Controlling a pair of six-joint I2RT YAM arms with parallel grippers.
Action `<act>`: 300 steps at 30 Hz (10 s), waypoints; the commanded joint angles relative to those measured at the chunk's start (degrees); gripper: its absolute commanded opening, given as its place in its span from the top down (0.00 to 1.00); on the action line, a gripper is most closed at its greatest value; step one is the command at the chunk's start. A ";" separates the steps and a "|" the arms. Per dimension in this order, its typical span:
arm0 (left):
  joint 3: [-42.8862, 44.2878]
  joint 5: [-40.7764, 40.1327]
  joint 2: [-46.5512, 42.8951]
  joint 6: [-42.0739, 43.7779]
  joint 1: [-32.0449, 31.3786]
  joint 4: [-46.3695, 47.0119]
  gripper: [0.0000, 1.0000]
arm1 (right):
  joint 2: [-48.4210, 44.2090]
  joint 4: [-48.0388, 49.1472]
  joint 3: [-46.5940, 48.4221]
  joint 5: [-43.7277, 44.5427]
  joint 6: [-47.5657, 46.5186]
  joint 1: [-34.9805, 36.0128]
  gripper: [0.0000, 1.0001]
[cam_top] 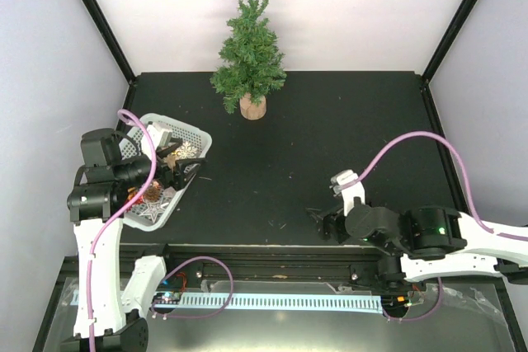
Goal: Decorate the small christmas tree
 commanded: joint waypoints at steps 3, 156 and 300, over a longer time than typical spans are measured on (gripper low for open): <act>1.41 -19.17 1.91 3.99 -6.86 2.81 0.01 | -0.19 6.95 -5.21 0.20 0.80 -0.04 0.10; 81.99 -4.18 75.42 -28.66 -28.02 46.69 0.98 | 8.28 26.71 -22.09 -18.81 0.63 -35.63 0.09; -25.97 -63.63 19.70 -0.17 3.20 39.15 0.35 | -16.50 24.16 -37.49 -31.36 5.02 -35.35 0.12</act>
